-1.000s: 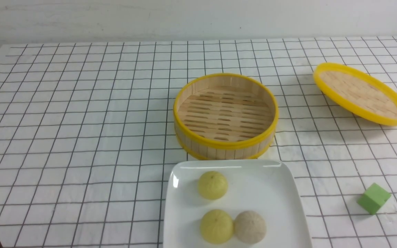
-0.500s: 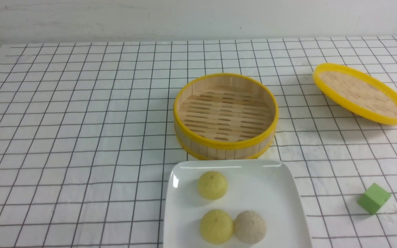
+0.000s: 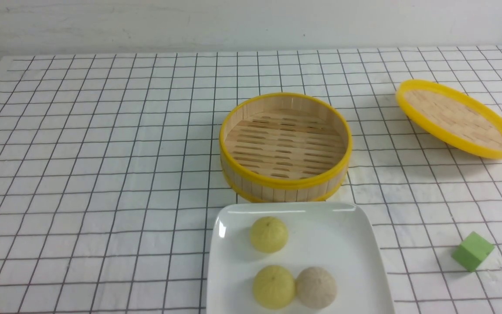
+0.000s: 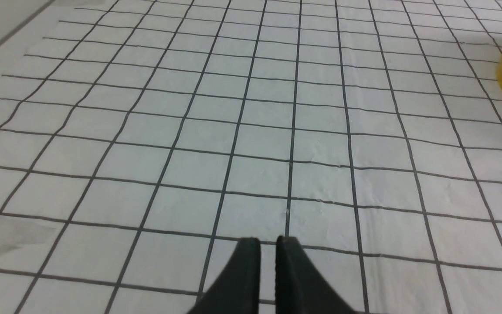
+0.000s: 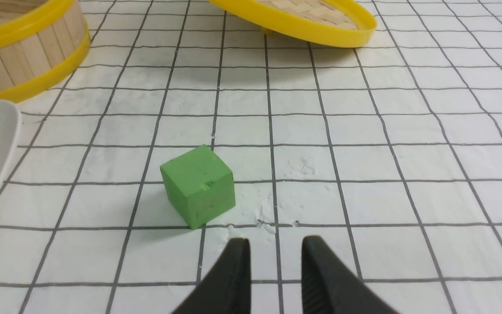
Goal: Put the steamed buns into the plate on the white-black tablecloth.
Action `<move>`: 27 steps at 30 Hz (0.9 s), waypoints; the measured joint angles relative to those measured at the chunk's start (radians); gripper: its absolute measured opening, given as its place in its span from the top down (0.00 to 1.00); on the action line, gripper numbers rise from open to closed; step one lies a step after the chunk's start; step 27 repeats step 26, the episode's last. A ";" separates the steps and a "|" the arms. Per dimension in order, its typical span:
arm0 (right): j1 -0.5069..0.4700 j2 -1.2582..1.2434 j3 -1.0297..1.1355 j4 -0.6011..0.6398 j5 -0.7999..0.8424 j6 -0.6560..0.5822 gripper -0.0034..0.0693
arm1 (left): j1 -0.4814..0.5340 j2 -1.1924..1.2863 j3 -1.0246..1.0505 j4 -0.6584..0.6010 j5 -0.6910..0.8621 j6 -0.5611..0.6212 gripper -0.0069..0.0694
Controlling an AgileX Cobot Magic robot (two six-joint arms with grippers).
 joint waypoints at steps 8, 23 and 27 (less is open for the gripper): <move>0.000 0.000 0.000 0.000 0.000 0.000 0.67 | 0.000 0.000 0.000 0.000 0.000 0.000 0.79; 0.000 0.000 0.000 0.000 0.000 0.000 0.66 | 0.000 0.000 0.000 0.004 0.000 0.000 0.77; 0.000 0.000 0.000 0.000 0.000 0.000 0.65 | 0.000 0.000 0.000 0.004 0.000 0.000 0.77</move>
